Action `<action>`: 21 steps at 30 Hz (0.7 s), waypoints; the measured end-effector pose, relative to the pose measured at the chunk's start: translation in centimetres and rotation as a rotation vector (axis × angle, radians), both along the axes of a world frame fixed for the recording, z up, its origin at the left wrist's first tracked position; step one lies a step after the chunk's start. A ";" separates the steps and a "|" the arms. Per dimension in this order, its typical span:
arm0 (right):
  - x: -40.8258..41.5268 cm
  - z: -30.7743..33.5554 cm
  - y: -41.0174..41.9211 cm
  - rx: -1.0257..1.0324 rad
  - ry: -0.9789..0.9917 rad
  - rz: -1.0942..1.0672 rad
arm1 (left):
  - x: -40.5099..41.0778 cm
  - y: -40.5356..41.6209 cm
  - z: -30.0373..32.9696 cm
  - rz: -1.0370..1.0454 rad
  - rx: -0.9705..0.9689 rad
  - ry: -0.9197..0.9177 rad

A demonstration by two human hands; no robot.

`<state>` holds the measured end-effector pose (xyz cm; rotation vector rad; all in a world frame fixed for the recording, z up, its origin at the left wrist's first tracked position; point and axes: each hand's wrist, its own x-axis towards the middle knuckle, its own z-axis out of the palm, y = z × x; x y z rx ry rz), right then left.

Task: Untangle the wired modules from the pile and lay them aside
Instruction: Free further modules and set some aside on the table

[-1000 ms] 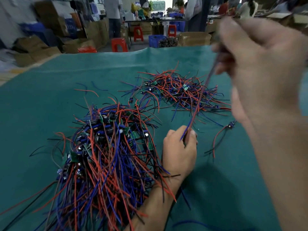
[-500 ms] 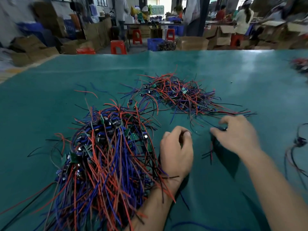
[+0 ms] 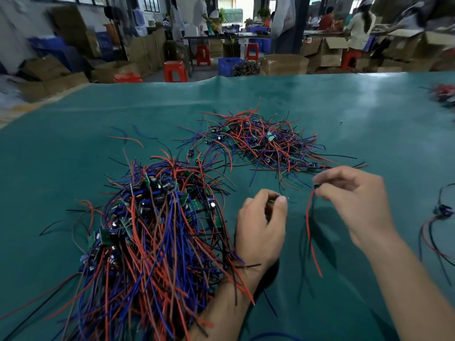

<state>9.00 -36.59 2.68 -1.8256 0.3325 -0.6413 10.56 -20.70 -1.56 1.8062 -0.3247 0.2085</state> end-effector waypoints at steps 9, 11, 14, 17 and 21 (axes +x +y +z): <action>-0.1 -0.2 3.5 0.288 -0.082 0.418 | 0.3 0.1 -0.2 -0.007 -0.030 0.012; 0.0 -0.2 3.5 0.420 -0.071 0.435 | 0.4 0.1 -0.4 0.028 -0.038 0.014; 0.2 -0.5 3.5 0.459 -0.038 0.318 | 0.3 -0.1 -0.4 0.056 -0.061 0.005; 0.5 -0.8 3.1 0.410 0.047 0.231 | 0.4 -0.1 -0.4 0.041 -0.035 -0.009; 0.3 -0.8 3.4 0.514 0.104 0.388 | 0.3 -0.1 -0.4 0.019 -0.002 -0.023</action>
